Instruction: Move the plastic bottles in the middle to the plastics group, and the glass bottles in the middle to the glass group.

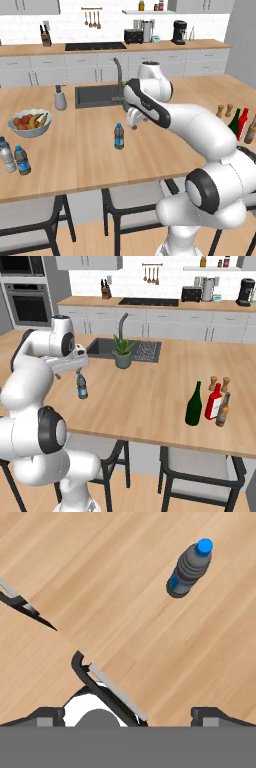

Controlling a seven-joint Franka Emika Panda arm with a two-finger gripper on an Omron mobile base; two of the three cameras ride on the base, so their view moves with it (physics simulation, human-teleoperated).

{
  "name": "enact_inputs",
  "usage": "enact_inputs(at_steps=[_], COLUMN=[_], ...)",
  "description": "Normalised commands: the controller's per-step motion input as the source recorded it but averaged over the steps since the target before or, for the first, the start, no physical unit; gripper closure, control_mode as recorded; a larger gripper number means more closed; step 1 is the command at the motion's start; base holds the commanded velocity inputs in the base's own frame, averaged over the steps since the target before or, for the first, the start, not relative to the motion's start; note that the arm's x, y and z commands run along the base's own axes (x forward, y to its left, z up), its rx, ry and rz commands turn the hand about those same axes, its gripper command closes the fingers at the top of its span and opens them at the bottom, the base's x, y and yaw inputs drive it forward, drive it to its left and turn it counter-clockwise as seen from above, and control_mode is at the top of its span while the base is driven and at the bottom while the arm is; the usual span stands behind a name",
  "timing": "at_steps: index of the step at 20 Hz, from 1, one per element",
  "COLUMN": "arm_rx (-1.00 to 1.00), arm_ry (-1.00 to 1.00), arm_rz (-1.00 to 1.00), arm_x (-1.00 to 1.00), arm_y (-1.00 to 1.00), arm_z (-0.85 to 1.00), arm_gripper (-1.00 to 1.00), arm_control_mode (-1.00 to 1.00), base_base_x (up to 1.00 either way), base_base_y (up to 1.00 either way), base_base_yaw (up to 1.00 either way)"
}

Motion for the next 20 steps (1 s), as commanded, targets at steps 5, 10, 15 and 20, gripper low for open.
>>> enact_inputs(at_steps=[5,10,15,20], arm_rx=[0.02,0.03,0.01,0.0], arm_ry=[-0.25,-0.1,0.0,0.0], arm_rz=[0.0,0.0,0.0,0.0], arm_x=[0.4,0.48,0.32,0.29], arm_y=[0.06,0.0,0.12,0.33], arm_z=[-0.4,-0.29,0.0,0.0], arm_gripper=[-1.0,-1.0,-1.0,-1.0], arm_control_mode=[-1.0,-1.0,-1.0,-1.0], base_base_x=[0.0,0.0,0.0,0.0], base_base_y=[0.0,0.0,0.0,0.0], base_base_yaw=[0.0,0.0,0.0,0.0])
